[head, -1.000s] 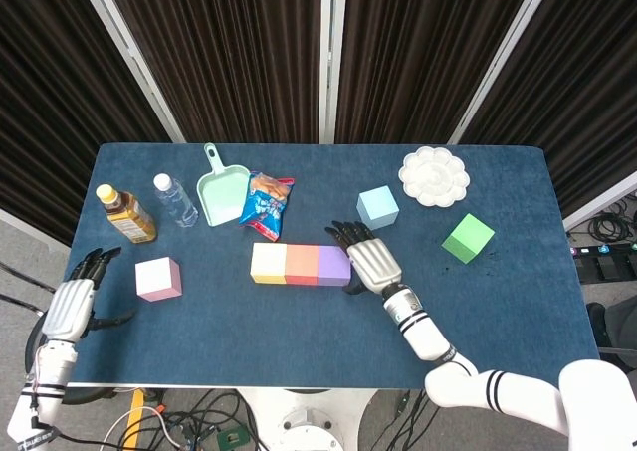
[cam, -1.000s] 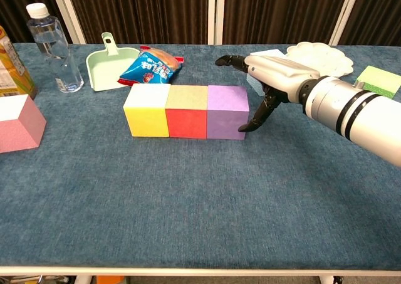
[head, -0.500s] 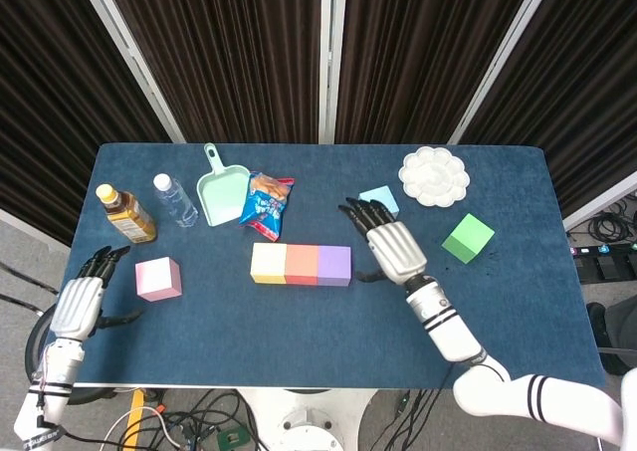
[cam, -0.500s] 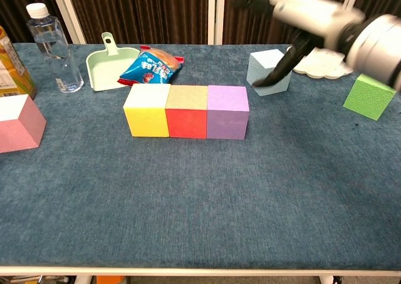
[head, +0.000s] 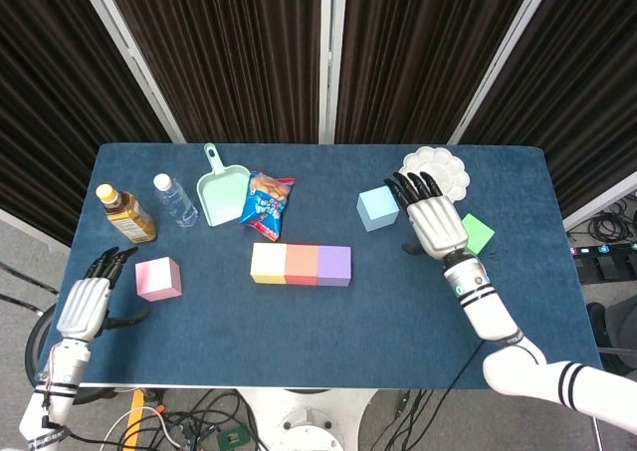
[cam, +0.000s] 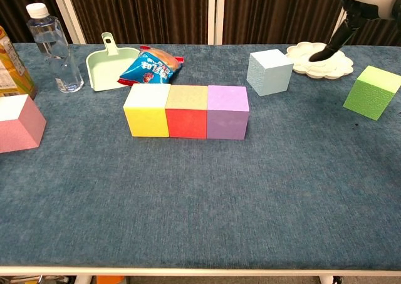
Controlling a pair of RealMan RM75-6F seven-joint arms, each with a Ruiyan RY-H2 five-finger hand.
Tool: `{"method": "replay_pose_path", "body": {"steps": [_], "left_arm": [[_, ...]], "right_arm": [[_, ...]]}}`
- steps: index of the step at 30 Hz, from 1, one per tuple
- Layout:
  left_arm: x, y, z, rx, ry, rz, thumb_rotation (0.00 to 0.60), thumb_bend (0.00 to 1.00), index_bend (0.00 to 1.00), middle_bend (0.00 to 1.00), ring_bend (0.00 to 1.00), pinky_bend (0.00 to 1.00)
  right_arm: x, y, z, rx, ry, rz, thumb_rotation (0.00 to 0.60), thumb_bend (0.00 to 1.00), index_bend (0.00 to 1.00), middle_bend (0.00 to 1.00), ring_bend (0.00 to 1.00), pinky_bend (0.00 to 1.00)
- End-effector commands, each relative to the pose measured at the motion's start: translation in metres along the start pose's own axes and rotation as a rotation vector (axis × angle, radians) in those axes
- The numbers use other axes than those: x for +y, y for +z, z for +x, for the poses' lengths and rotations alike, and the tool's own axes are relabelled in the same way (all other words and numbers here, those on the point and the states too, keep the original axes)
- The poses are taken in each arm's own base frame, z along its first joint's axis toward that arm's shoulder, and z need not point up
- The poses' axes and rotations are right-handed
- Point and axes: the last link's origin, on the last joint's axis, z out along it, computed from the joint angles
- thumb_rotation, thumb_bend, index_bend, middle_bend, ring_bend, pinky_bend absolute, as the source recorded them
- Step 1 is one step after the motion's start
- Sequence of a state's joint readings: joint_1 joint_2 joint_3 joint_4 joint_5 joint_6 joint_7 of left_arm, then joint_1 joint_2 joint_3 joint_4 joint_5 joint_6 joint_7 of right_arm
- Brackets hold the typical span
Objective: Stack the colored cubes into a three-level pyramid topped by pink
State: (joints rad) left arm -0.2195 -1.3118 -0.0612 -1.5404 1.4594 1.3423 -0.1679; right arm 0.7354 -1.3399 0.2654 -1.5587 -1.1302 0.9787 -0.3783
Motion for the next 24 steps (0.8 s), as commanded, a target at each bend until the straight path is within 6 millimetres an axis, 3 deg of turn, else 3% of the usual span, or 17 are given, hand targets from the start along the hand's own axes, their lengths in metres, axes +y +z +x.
{"method": "replay_pose_path", "body": {"steps": [1, 12, 24], "left_arm": [[0.000, 0.000, 0.000, -0.001, 0.001, 0.001, 0.600, 0.11, 0.09, 0.12, 0.03, 0.13], [-0.001, 0.001, 0.001, -0.005, 0.004, 0.017, 0.600, 0.11, 0.09, 0.12, 0.03, 0.13], [-0.002, -0.001, 0.000, -0.010, -0.001, 0.021, 0.600, 0.11, 0.09, 0.12, 0.03, 0.13]], "right_arm": [[0.014, 0.010, 0.003, -0.032, -0.115, -0.017, 0.600, 0.00, 0.00, 0.04, 0.00, 0.00], [0.018, 0.045, -0.008, -0.169, -0.307, 0.032, 0.600, 0.00, 0.00, 0.02, 0.00, 0.00], [0.000, 0.081, -0.027, -0.221, -0.375, 0.065, 0.600, 0.00, 0.00, 0.01, 0.00, 0.00]]}}
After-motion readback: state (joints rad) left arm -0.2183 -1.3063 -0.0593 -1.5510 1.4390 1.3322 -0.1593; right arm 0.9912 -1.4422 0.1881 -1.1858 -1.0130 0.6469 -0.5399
